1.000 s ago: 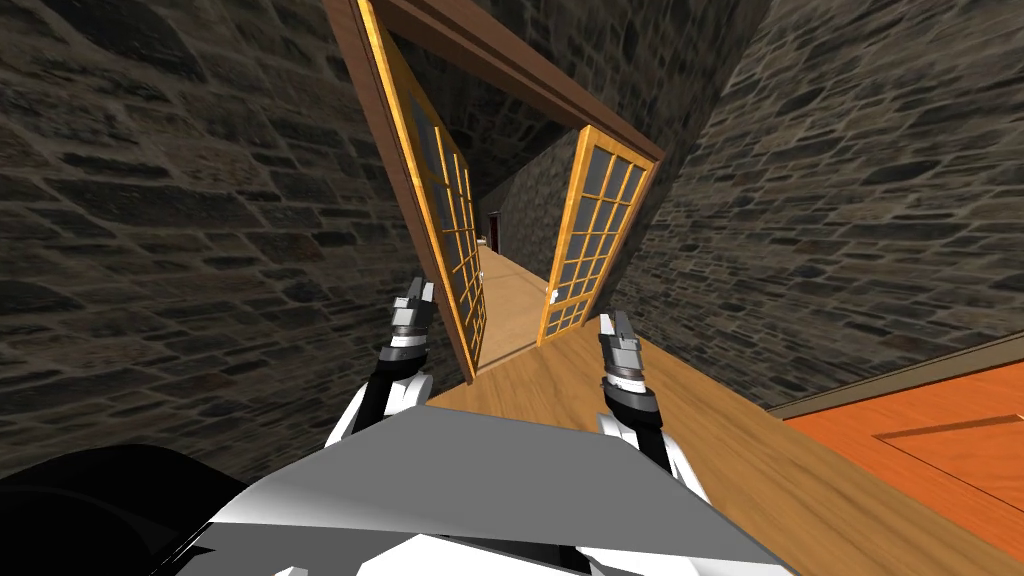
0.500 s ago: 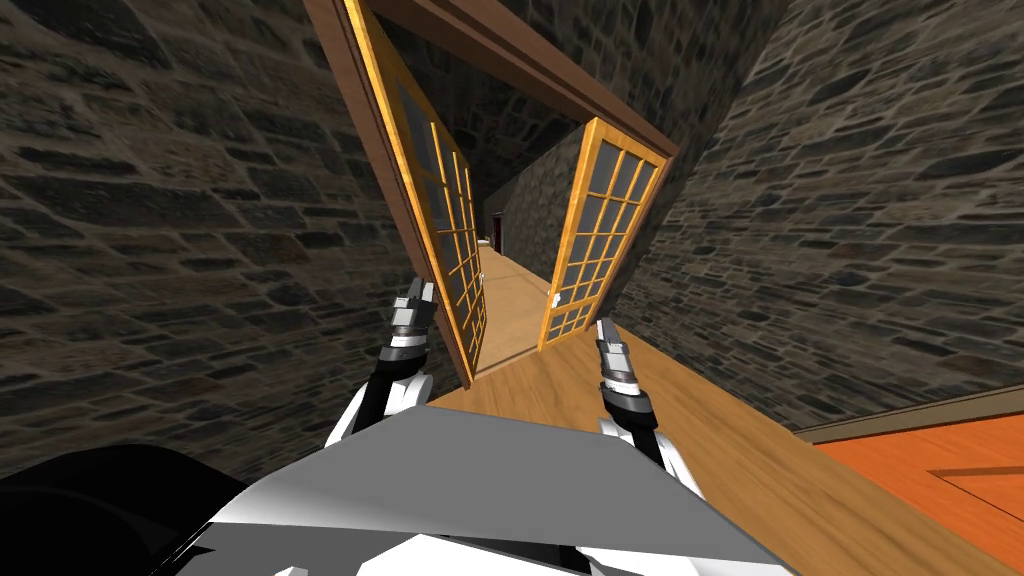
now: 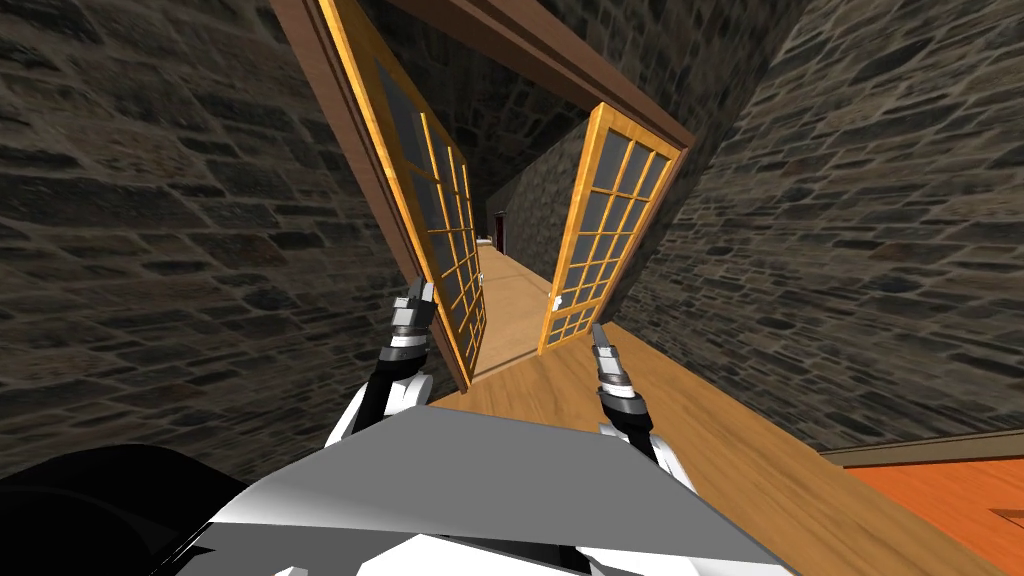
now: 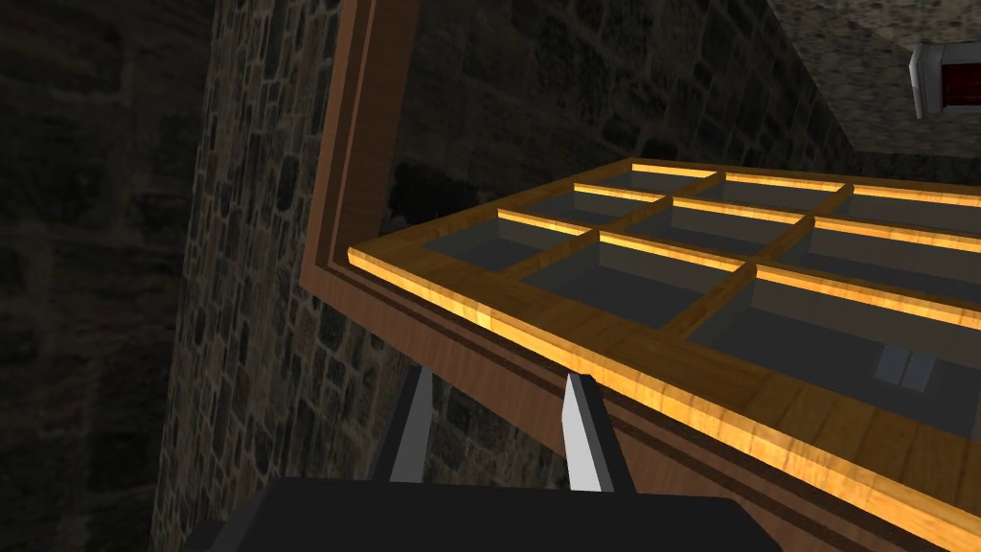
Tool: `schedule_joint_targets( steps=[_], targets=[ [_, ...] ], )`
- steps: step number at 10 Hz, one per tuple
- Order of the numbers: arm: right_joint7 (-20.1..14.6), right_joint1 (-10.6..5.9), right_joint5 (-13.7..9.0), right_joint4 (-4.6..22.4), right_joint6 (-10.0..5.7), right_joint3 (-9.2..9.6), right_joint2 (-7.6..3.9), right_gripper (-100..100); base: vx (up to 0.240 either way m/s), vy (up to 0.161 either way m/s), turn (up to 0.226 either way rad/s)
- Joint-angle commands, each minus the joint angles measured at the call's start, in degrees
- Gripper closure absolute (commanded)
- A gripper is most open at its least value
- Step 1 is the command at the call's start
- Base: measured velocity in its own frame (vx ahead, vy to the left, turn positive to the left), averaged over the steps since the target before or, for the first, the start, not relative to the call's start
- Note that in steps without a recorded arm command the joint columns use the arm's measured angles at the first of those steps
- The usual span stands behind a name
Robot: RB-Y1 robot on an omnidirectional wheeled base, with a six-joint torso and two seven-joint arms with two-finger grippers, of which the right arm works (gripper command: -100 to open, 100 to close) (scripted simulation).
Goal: Push the door open
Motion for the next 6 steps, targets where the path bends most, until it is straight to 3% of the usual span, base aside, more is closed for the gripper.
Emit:
schedule_joint_targets(
  steps=[1, 6],
  targets=[
    [1.7, -0.22, 0.8, 1.9, -0.81, -0.42, -0.31, -100, 0.086, -0.064, 0.046],
    [6.8, -0.59, 3.4, 7.1, -2.57, -1.44, -0.87, -100, 0.093, -0.066, 0.058]
  ],
)
